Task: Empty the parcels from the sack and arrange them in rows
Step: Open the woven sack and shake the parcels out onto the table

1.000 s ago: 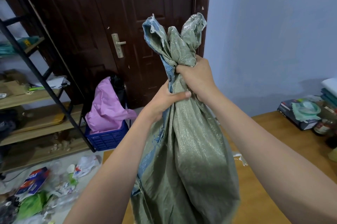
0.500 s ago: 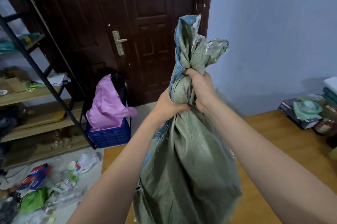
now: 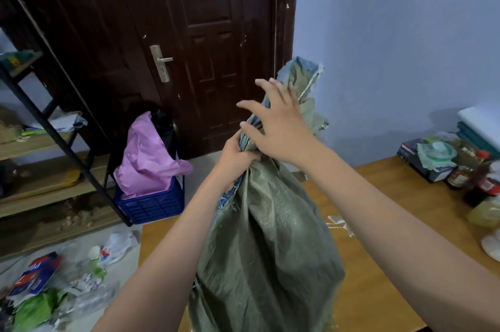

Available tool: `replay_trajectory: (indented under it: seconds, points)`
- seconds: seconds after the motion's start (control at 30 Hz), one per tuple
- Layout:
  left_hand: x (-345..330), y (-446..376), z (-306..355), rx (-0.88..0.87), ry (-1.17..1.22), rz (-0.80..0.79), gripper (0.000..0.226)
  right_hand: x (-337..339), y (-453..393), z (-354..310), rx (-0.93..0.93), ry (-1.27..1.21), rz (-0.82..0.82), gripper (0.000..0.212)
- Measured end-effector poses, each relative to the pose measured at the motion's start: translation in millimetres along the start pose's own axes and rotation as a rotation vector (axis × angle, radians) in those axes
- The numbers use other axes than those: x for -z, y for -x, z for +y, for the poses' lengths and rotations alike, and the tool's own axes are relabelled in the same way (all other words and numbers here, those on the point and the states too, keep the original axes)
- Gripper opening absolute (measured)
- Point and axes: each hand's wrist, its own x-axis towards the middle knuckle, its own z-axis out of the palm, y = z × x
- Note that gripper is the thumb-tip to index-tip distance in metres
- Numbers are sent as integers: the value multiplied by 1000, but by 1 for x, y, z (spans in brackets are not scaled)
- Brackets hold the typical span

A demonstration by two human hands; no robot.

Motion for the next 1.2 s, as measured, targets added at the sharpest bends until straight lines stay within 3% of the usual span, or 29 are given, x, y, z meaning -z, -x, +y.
replay_trajectory:
  seconds: [0.07, 0.13, 0.27, 0.5, 0.67, 0.77, 1.0, 1.1, 1.2]
  points:
    - [1, 0, 0, 1, -12, 9, 49, -11, 0, 3, -115, 19, -238, 60]
    - [3, 3, 0, 9, 33, 42, 48, -19, 3, 11, -206, -82, -354, 77]
    - [4, 8, -2, 16, 101, 101, 41, -31, 13, 19, -256, -338, -411, 111]
    - [3, 4, -3, 81, 205, 182, 46, -49, 23, 23, -409, -476, -536, 143]
    - [-2, 1, -2, 48, 204, 166, 50, -81, 25, 33, -458, -536, -434, 101]
    - [-2, 1, 0, 40, 221, 129, 52, -59, 28, 18, -517, -547, -388, 96]
    - [1, 3, 3, 36, 345, 29, 60, -45, 28, 16, -515, -611, -322, 58]
    - [7, 0, 7, -9, 219, -40, 64, -42, 28, 15, -532, -552, -247, 52]
    - [21, -4, 18, -53, -51, -140, 65, -43, 31, 16, -567, -538, -215, 48]
